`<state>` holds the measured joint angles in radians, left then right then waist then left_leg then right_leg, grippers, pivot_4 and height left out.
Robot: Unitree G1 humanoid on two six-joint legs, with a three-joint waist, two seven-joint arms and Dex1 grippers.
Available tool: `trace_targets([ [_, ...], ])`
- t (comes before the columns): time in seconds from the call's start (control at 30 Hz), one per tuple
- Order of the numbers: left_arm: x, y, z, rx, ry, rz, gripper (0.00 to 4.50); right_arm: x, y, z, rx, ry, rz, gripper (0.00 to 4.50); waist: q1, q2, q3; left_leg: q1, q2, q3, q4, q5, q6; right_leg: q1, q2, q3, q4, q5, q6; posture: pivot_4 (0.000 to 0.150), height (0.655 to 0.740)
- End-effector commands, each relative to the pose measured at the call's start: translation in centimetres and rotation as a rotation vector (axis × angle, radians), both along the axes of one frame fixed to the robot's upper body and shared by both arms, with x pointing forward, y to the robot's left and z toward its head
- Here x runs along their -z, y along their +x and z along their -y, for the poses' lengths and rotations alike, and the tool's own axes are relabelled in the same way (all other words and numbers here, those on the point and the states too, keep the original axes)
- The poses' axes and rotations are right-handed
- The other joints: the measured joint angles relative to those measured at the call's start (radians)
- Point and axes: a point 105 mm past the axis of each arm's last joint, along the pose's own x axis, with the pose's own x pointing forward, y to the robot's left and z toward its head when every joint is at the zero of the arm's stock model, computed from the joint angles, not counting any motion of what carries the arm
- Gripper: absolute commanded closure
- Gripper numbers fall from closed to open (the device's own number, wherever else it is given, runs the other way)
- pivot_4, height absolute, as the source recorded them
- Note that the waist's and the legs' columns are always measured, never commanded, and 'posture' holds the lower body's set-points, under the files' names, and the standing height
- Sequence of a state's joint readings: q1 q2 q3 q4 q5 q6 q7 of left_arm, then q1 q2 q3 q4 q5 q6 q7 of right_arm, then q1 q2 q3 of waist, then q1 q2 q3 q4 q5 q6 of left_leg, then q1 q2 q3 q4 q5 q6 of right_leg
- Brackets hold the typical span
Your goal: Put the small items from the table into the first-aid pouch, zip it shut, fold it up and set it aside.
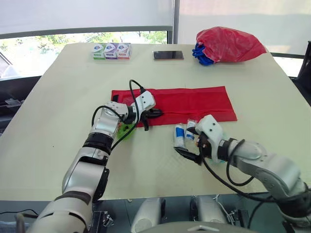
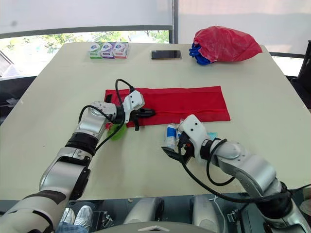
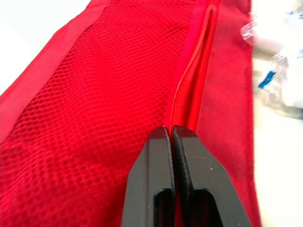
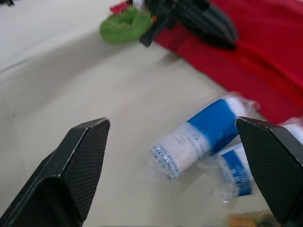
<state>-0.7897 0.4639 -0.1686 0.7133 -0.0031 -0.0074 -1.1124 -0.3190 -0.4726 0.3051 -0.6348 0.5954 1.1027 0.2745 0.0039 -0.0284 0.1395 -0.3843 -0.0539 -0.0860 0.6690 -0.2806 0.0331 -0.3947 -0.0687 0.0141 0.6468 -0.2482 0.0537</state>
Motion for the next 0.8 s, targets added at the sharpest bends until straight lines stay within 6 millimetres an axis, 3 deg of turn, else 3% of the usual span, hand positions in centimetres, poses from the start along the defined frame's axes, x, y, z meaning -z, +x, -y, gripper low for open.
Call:
trace_targets([
  [0.03,-1.5,0.5,0.5,0.009,-0.015,0.046,4.31,-0.6,0.6,-0.2,0.026,-0.007,0.012,0.00,-0.001,0.000,0.000,0.000,0.000,0.000,0.000,0.000,0.000,0.000,0.000,0.000,0.000,0.000,0.000,0.150,0.7400],
  [0.3,-1.5,0.6,0.7,-0.003,-0.030,0.044,4.31,0.8,0.3,-1.2,-0.006,-0.085,-0.020,0.00,-0.013,0.000,0.000,0.000,0.000,0.000,0.000,0.000,0.000,0.000,0.000,0.000,0.000,0.000,0.000,0.150,0.7400],
  [0.4,-1.7,0.7,0.7,-0.011,-0.035,0.049,4.50,1.5,0.8,-1.2,0.036,-0.118,-0.009,0.80,-0.018,0.000,0.000,0.000,0.000,0.000,0.000,0.000,0.000,0.000,0.000,0.000,0.000,0.000,0.000,0.150,0.7400],
  [0.5,-1.9,0.8,0.6,-0.018,-0.036,0.054,4.50,1.9,1.1,-1.0,0.057,-0.138,0.000,2.42,-0.017,0.000,0.000,0.000,0.000,0.000,0.000,0.000,0.000,0.000,0.000,0.000,0.000,0.000,0.000,0.150,0.7400],
  [0.57,-1.9,0.9,0.5,-0.021,-0.035,0.056,4.50,1.6,1.3,-1.1,0.065,-0.124,0.007,3.07,-0.018,0.000,0.000,0.000,0.000,0.000,0.000,0.000,0.000,0.000,0.000,0.000,0.000,0.000,0.000,0.150,0.7400],
  [0.67,-1.9,0.8,0.5,-0.019,-0.029,0.057,4.50,1.4,1.3,-1.1,0.058,-0.123,0.022,4.46,-0.018,0.000,0.000,0.000,0.000,0.000,0.000,0.000,0.000,0.000,0.000,0.000,0.000,0.000,0.000,0.150,0.7400],
  [0.8,-1.9,0.8,0.5,-0.016,-0.029,0.054,4.50,0.2,0.6,-1.6,-0.007,-0.077,0.046,4.46,-0.018,0.000,0.000,0.000,0.000,0.000,0.000,0.000,0.000,0.000,0.000,0.000,0.000,0.000,0.000,0.150,0.7400],
])
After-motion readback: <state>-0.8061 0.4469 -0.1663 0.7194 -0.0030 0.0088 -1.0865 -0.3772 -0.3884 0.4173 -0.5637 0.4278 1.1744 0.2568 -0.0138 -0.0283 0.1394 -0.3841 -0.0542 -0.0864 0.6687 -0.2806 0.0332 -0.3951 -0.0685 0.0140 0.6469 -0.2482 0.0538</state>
